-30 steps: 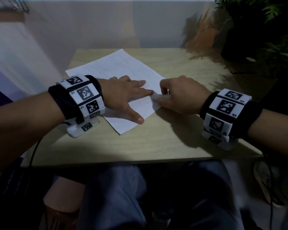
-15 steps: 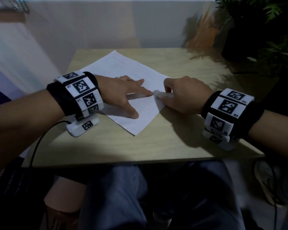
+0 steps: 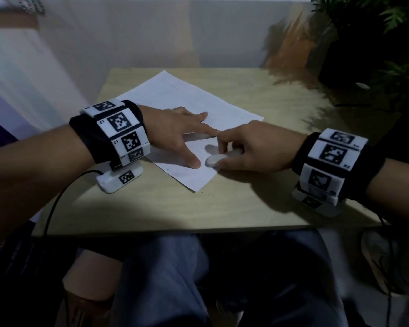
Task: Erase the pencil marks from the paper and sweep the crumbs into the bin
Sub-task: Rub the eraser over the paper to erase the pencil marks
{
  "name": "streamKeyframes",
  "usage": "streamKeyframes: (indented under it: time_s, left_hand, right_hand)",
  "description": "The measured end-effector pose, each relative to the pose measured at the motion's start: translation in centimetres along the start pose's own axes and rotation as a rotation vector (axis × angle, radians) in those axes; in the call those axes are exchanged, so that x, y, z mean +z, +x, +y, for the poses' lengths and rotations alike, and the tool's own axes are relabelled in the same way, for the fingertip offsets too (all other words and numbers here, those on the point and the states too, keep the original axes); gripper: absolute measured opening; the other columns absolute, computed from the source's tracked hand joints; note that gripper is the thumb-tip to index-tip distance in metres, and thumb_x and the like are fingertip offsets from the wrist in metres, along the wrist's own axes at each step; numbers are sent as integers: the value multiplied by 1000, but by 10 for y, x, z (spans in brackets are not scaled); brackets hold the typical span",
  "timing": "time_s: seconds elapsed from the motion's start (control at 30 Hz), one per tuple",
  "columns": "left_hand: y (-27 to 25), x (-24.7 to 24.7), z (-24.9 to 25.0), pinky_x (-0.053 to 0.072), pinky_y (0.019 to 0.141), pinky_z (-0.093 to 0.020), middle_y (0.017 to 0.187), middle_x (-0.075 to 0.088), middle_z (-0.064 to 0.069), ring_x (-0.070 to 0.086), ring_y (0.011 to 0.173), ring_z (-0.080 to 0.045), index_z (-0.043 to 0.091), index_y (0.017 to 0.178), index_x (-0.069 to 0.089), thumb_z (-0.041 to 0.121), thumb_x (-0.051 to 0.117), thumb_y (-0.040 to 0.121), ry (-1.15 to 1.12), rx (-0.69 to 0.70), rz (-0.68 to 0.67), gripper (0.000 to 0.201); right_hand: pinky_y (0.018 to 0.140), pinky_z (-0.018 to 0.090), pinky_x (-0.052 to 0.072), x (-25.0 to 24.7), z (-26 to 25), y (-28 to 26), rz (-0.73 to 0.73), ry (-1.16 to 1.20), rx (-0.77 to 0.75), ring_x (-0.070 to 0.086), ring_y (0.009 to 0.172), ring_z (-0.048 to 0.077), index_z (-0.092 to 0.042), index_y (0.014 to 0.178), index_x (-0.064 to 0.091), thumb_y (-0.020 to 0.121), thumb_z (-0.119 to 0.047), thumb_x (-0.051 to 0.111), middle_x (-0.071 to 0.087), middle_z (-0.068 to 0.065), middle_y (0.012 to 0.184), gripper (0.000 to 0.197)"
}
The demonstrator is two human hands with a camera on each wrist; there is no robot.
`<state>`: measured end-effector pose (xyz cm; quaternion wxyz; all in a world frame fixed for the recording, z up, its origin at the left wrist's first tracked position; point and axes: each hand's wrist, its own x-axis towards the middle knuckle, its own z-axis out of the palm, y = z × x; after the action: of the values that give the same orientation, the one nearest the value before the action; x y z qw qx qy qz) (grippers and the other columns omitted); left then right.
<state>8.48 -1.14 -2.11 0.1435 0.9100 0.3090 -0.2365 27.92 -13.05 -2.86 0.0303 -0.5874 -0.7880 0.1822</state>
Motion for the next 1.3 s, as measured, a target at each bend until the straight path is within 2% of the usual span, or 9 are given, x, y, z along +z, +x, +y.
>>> streamKeyframes:
  time_s: [0.1, 0.2, 0.37, 0.57, 0.73, 0.9, 1.03, 1.2, 1.3]
  left_hand:
    - [-3, -1, 5, 8, 125, -50, 168, -12, 15, -6, 154, -13, 64, 151, 8, 71, 63, 83, 9, -13, 2, 88]
    - [-5, -1, 6, 7, 125, -49, 168, -13, 16, -7, 154, -12, 64, 152, 7, 70, 63, 84, 9, -16, -3, 88]
    - [-5, -2, 7, 7, 124, -48, 168, -13, 14, -6, 154, -14, 63, 152, 7, 69, 63, 84, 19, -17, -8, 88]
    - [-6, -2, 9, 5, 125, -48, 169, -14, 12, -7, 154, -15, 59, 154, 7, 69, 62, 85, 26, -18, -6, 89]
    - [-5, -1, 6, 6, 125, -51, 168, -13, 14, -7, 154, -14, 63, 152, 6, 72, 62, 83, 31, -11, -13, 89]
    - [-6, -3, 9, 5, 124, -47, 168, -14, 14, -7, 154, -13, 61, 153, 5, 70, 60, 85, 37, -12, -16, 89]
    - [-5, -1, 6, 5, 125, -49, 168, -14, 14, -7, 154, -14, 64, 151, 5, 71, 62, 84, 34, -11, -11, 88]
    - [-4, 0, 7, 5, 125, -51, 168, -15, 13, -7, 154, -16, 63, 152, 3, 73, 58, 84, 58, -12, -18, 89]
    - [-4, -1, 7, 4, 125, -51, 168, -15, 11, -8, 154, -16, 62, 152, 2, 68, 53, 91, 69, -11, -16, 79]
  right_hand:
    - [73, 33, 44, -4, 24, 12, 152, -63, 197, 56, 81, 22, -26, 85, 57, 84, -68, 56, 59, -7, 82, 42]
    - [77, 40, 50, -6, 37, 16, 229, -153, 359, 56, 83, 28, -23, 82, 55, 88, -67, 50, 61, -1, 86, 44]
    - [68, 32, 43, -1, 17, 9, 103, -70, 104, 52, 70, 13, -27, 87, 55, 81, -70, 48, 55, -10, 74, 44]
    - [75, 39, 52, -3, 30, 11, 243, -192, 261, 57, 78, 27, -22, 83, 55, 89, -68, 47, 62, 0, 82, 47]
    - [62, 27, 39, -5, 20, -4, 50, -12, 73, 52, 65, 7, -27, 83, 56, 85, -64, 61, 56, -12, 66, 37]
    - [71, 37, 51, -4, 37, 3, 251, -191, 241, 56, 74, 28, -22, 83, 54, 88, -70, 50, 62, 1, 79, 48]
    - [59, 30, 36, 1, 18, -5, 128, -108, 55, 48, 62, 6, -24, 82, 54, 88, -63, 57, 51, -10, 64, 39]
    - [72, 37, 50, -5, 37, 6, 221, -161, 260, 56, 76, 28, -23, 82, 55, 87, -68, 52, 63, 1, 81, 46]
    - [66, 35, 47, 3, 26, 4, 260, -233, 186, 53, 70, 28, -21, 85, 52, 91, -67, 43, 56, 0, 75, 47]
